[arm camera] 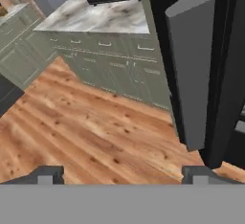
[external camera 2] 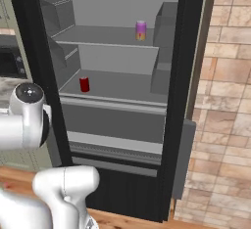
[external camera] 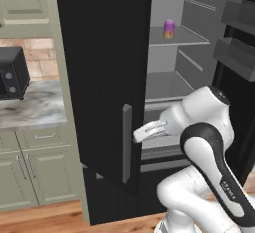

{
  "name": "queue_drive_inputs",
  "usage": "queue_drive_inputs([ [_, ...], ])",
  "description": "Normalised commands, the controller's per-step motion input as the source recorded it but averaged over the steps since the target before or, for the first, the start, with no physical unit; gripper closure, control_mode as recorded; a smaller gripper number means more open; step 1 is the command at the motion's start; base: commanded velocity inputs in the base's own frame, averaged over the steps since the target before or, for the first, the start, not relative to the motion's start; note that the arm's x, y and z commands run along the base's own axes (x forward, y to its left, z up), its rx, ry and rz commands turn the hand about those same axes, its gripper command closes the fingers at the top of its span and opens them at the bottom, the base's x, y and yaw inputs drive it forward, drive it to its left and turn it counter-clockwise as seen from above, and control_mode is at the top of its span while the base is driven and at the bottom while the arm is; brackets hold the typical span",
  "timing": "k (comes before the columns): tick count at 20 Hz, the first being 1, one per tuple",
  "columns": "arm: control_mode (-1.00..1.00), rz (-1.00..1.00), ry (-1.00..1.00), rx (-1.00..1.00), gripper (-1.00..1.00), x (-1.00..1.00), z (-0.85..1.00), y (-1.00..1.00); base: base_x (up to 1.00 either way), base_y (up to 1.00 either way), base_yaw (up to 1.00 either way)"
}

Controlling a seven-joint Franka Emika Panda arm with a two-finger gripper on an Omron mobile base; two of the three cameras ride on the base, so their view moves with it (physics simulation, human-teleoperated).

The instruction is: Open the fridge, grab two sodas, and place both sodas inside the bowl with ice on the dining counter.

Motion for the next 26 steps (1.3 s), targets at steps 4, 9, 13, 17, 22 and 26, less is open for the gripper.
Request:
queue_drive_inputs([
  [4,-1.0,-0.01,0.21,0.38,-1.0,0.01,0.0,-0.6,0.0,0.0,0.0],
  [9,-1.0,-0.08,0.33,0.39,-1.0,0.28,0.04,-0.42,0.0,0.0,0.0],
  [13,-1.0,-0.08,0.25,0.31,-1.0,0.5,0.0,-0.37,0.0,0.0,0.0],
  [17,-1.0,-0.05,0.16,0.22,-1.0,0.64,-0.1,-0.31,0.0,0.0,0.0],
  [22,-1.0,-0.12,0.11,0.16,-1.0,0.72,-0.11,-0.08,0.0,0.0,0.0],
  [26,-1.0,-0.12,0.18,0.08,-1.0,0.7,-0.14,-0.03,0.0,0.0,0.0],
])
